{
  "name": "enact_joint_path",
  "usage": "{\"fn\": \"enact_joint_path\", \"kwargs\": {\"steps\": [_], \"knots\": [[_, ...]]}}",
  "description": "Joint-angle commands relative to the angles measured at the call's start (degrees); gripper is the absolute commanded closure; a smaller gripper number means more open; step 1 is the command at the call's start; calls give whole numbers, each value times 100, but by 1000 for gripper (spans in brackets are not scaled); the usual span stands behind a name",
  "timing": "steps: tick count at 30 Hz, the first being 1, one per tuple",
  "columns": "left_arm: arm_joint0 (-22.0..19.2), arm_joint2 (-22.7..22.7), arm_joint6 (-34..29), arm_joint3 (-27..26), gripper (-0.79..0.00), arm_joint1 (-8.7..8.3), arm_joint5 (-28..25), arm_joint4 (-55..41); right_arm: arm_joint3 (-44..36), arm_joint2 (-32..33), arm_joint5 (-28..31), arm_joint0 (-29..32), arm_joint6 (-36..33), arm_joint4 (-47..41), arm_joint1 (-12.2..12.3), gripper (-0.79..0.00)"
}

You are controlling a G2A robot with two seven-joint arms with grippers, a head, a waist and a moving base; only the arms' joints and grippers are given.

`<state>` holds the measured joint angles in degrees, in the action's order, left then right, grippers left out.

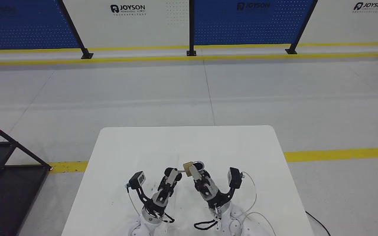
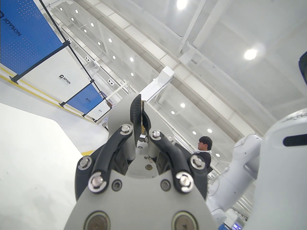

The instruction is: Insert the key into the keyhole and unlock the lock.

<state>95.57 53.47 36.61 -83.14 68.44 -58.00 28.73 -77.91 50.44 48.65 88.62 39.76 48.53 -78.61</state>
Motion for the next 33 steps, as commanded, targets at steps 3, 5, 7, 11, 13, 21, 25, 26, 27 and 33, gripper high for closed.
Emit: {"fn": "enact_joint_path", "kwargs": {"steps": [3, 5, 7, 11, 13, 21, 25, 26, 27, 33], "knots": [[-17, -31, 90, 9, 0, 11, 0, 29, 1, -3, 10, 10, 52, -23, -16, 0], [-27, -46, 136, 24, 0, 18, 0, 36, 6, -2, -8, 25, 103, -40, -26, 0], [-39, -65, 193, 28, 0, 29, 0, 45, 9, -6, -21, 40, 152, -79, -38, 0], [-65, -105, 341, 67, 0, 60, 0, 79, 13, -29, -42, 72, 260, -208, -69, 0], [-87, -120, 432, 90, 0, 78, 0, 111, 19, -32, -52, 74, 313, -264, -86, 0], [-95, -121, 548, 110, 0, 96, 0, 178, 26, 0, -65, 54, 288, -215, -87, 0], [-95, -121, 548, 110, 0, 96, 0, 178, 25, 5, -96, 57, 266, -229, -87, 0], [-95, -121, 548, 110, 0, 96, 0, 178, -26, 22, -209, 70, 213, -304, -91, 0], [-94, -118, 509, 66, 0, 104, 90, 114, -89, 19, -262, 93, 188, -395, -98, 0], [-106, -154, 541, 14, 0, 204, 263, -140, -210, -54, -569, 156, 375, -515, -168, 0]]}}
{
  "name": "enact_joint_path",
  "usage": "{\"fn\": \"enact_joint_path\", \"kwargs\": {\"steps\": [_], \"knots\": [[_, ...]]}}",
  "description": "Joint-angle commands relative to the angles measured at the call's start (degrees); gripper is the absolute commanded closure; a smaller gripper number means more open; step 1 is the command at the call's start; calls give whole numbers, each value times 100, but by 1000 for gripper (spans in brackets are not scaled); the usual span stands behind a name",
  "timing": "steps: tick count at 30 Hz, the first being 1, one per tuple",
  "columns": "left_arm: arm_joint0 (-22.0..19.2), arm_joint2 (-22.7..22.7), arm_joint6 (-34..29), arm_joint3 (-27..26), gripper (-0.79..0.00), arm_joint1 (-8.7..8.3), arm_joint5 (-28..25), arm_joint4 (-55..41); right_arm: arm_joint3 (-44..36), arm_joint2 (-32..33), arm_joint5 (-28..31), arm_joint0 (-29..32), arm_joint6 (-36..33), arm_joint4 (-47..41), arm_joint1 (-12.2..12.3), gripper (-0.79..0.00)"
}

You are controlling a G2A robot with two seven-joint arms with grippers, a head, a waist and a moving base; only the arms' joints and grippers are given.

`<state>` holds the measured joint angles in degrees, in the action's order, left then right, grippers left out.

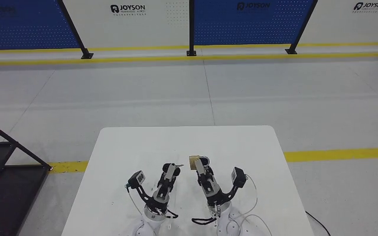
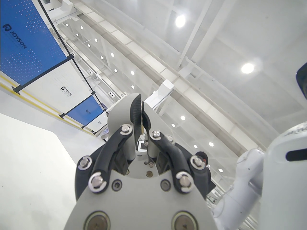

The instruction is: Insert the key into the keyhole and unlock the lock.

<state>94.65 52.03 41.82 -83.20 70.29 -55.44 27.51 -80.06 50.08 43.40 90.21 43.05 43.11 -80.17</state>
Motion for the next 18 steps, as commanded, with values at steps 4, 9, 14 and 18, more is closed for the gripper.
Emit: {"fn": "enact_joint_path", "kwargs": {"steps": [4, 9, 14, 18], "knots": [[-80, -89, 53, 107, 0, 105, 55, -52, 68, -140, -205, -30, 305, 210, -80, 0], [-142, -131, 100, 194, 0, 199, 98, 12, 194, -232, -246, -84, 476, 346, -138, 0], [-150, -102, 135, 254, 0, 264, 46, 66, 264, -247, -291, -115, 560, 371, -176, 0], [-129, -46, 138, 274, 0, 300, 0, 98, 278, -217, -318, -121, 670, 326, -201, 0]]}}
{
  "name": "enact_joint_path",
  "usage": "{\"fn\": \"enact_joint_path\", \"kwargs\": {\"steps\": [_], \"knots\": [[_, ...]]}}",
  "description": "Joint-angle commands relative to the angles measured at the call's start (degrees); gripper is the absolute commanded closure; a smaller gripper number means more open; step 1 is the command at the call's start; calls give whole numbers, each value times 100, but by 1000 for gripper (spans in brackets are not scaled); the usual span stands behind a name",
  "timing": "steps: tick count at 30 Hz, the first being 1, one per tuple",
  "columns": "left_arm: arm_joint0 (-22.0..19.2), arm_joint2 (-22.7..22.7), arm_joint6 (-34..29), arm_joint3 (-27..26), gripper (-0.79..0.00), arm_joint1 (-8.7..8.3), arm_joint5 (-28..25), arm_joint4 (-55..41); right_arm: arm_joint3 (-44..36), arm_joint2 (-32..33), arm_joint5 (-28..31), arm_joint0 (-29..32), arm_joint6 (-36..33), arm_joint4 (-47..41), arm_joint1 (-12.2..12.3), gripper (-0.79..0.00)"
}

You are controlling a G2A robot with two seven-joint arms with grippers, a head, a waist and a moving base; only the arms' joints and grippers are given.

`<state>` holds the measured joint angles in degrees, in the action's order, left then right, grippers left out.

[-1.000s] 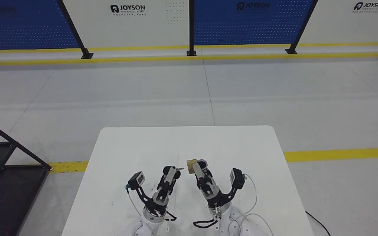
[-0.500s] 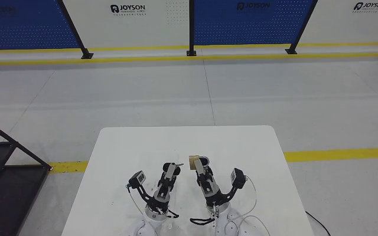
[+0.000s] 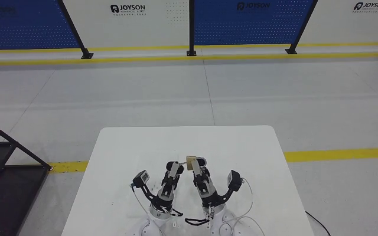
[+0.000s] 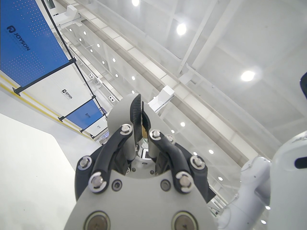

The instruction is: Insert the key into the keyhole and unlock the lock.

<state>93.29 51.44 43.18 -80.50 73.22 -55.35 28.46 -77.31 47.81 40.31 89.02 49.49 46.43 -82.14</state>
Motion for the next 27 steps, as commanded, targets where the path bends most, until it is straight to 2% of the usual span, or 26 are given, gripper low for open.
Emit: {"fn": "enact_joint_path", "kwargs": {"steps": [1, 7, 27], "knots": [[14, 31, 2, 6, 0, 16, -22, 8, 14, 16, -17, -6, 34, 3, -9, 0], [55, 100, -134, 36, 0, 53, -197, -85, 65, 43, -1, -35, -58, -101, -35, 0], [107, 271, -448, 96, 0, 213, -192, -110, 73, 67, 26, 12, -234, 19, -92, 0]]}}
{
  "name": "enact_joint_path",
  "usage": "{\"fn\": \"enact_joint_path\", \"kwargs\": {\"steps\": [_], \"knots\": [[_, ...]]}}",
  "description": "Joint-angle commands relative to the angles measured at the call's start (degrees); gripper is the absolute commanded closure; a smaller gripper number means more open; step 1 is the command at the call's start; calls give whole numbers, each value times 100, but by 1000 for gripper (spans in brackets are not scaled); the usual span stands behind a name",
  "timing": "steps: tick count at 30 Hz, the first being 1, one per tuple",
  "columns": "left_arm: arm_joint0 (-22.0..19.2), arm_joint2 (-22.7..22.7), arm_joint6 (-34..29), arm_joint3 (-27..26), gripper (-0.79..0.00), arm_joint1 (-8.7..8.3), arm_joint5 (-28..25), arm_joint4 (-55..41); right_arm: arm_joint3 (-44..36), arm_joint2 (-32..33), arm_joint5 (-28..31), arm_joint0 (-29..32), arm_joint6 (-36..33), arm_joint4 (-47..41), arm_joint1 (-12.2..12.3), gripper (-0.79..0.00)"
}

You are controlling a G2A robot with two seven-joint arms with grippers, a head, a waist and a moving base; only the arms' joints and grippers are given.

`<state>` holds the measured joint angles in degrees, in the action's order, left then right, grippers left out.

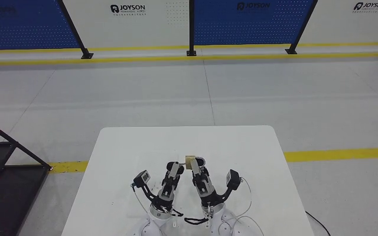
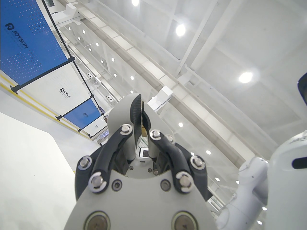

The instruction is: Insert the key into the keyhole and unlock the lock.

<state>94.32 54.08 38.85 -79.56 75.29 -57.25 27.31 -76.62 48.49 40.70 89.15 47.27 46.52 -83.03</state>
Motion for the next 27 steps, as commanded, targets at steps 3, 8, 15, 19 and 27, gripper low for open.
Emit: {"fn": "enact_joint_path", "kwargs": {"steps": [3, 8, 15, 19, 27], "knots": [[17, 35, -59, 7, 0, 27, 10, 16, 17, 0, -34, -7, -42, 37, -12, 0], [40, 86, -140, 11, 0, 56, 10, 18, 21, 11, -28, -8, -104, 103, -18, 0], [76, 148, -233, 10, -311, 97, 33, 21, 13, 42, -7, 19, -94, 131, -26, 0], [92, 180, -289, 8, -446, 119, 31, 16, -1, 68, 9, 37, -107, 127, -28, 0], [126, 269, -373, -4, -385, 156, 4, -8, -33, 135, 42, 61, -136, 101, -29, 0]]}}
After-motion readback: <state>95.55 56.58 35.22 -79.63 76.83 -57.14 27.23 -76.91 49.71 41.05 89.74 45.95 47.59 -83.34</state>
